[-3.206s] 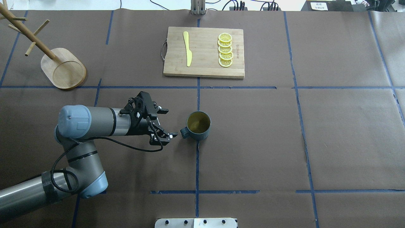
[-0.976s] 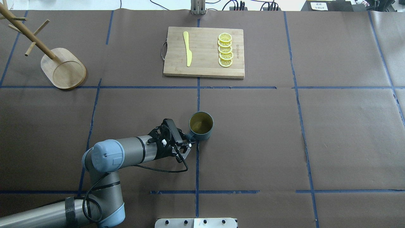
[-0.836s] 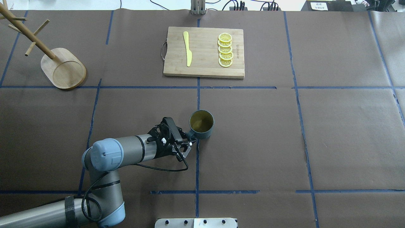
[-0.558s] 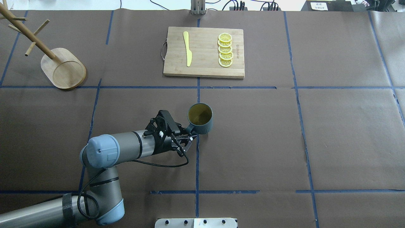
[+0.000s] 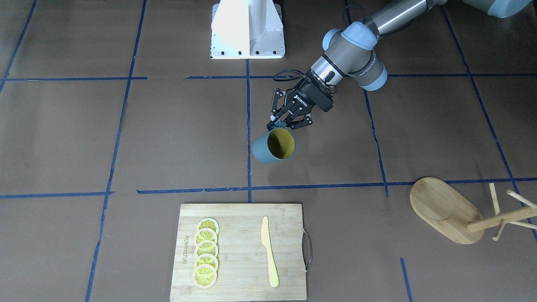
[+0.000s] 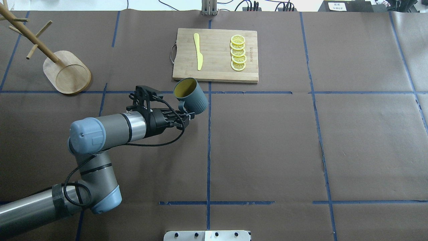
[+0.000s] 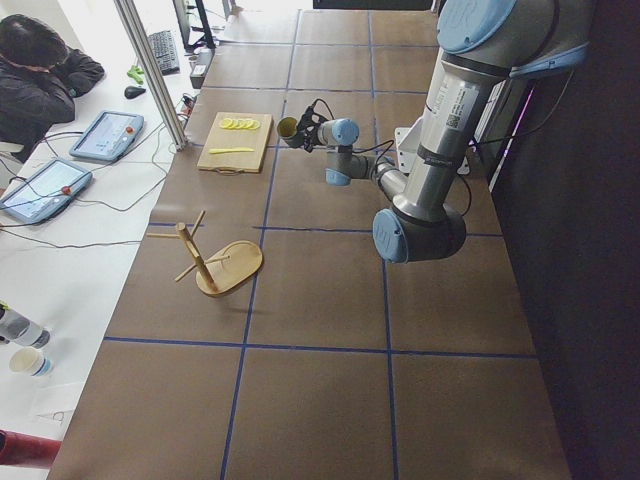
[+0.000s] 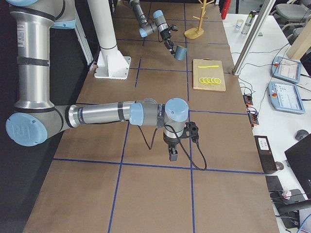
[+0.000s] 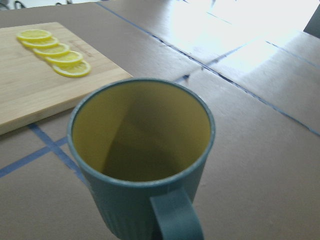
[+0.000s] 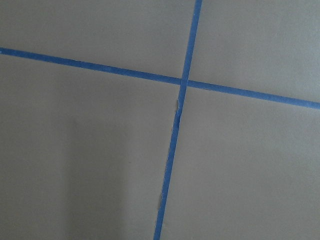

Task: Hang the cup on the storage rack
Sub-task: 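Lift the mug with the left gripper and carry it toward the wooden rack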

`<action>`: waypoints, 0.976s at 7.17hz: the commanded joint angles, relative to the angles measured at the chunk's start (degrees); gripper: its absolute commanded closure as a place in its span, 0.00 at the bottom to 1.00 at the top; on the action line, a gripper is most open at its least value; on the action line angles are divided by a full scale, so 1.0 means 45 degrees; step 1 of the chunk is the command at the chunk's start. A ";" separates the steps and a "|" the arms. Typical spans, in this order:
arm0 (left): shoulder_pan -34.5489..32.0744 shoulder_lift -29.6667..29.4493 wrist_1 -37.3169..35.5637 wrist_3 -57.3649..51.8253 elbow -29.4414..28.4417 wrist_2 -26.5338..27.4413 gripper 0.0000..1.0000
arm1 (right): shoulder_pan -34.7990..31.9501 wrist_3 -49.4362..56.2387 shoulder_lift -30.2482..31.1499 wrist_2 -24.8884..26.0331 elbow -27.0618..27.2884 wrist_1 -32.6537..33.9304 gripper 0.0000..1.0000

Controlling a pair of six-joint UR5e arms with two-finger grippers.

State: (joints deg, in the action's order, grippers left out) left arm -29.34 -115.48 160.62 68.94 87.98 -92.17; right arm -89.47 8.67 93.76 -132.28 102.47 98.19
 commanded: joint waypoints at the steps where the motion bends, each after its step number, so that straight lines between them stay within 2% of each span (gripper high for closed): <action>1: -0.1673 0.0212 0.0651 0.4678 0.0018 -0.1964 1.00 | 0.0000 0.0007 -0.0016 0.0019 0.0022 -0.0003 0.00; 3: -0.4462 0.0582 0.0829 0.8374 -0.0078 -0.5205 1.00 | 0.0000 0.0007 -0.0035 0.0020 0.0041 -0.0022 0.00; 4: -0.5404 0.0583 0.0829 1.0015 -0.0137 -0.6149 1.00 | 0.0000 0.0007 -0.0055 0.0020 0.0041 -0.0023 0.00; 5: -0.5839 0.0583 0.0868 1.1617 -0.0138 -0.6371 1.00 | 0.0000 0.0007 -0.0075 0.0020 0.0041 -0.0023 0.00; 7: -0.6523 0.0583 0.2034 1.4936 -0.0177 -0.6432 1.00 | 0.0000 0.0007 -0.0094 0.0039 0.0041 -0.0023 0.00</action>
State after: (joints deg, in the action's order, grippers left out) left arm -56.46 -112.87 166.90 126.87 87.26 -120.58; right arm -89.47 8.70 93.39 -132.16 102.65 98.09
